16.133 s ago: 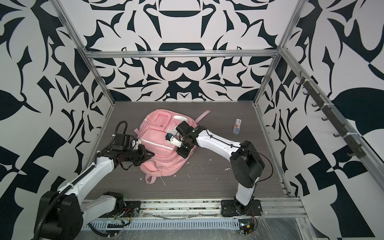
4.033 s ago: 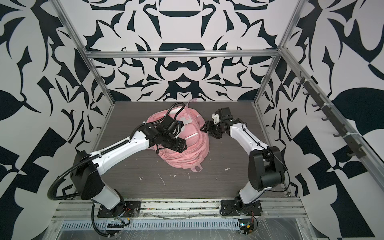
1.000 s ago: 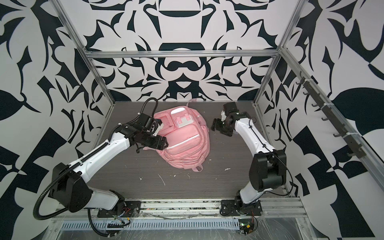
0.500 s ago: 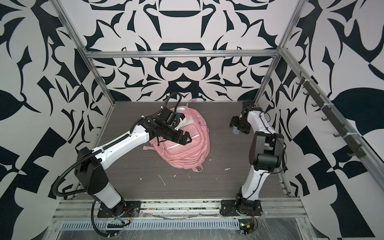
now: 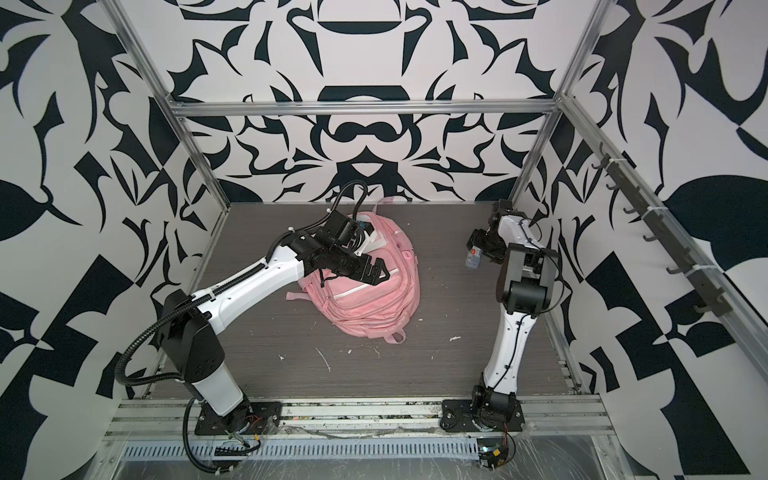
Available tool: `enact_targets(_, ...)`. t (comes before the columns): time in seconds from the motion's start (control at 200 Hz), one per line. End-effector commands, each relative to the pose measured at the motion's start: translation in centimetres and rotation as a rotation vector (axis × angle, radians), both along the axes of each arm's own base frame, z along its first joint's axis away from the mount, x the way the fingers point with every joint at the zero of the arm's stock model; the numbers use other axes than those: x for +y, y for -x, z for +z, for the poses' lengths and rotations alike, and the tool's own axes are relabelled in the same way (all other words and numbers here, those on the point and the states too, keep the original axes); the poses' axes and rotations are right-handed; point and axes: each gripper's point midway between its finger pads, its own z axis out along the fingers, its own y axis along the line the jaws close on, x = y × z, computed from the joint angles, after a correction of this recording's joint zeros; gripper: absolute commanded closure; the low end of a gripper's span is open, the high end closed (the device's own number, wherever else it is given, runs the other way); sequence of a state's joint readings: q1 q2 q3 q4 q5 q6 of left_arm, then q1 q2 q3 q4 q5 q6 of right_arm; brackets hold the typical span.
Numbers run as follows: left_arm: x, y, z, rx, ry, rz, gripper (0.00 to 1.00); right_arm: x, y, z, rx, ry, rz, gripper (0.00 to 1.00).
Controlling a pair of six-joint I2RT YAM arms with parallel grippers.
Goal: Pack the student bag
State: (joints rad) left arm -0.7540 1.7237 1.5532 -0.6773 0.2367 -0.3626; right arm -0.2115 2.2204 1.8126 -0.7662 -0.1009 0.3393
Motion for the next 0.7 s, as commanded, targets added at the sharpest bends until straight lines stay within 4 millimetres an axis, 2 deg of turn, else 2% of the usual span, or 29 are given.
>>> enact_targets(0.0, 0.0, 0.5, -0.5, 0.042, -0.005, 0.012, 0.01, -0.4, -0.7, 1.3, -0.013, 0.033, -0.006, 0.17)
enact_targets(0.27, 0.5, 0.9, -1.5, 0.069, -0.005, 0.050, 0.01, 0.6, 0.1, -0.4, 0.051, 0.093, 0.083, 0.21)
enact_targets(0.465, 0.3, 0.8, -2.1, 0.076, -0.014, 0.040, 0.01, 1.1, 1.1, -1.5, 0.077, 0.092, 0.095, 0.30)
enact_targets(0.7, 0.5, 0.7, -1.6, 0.051, -0.008, 0.043, 0.01, 1.5, 1.5, -2.0, 0.077, 0.073, 0.112, 0.48)
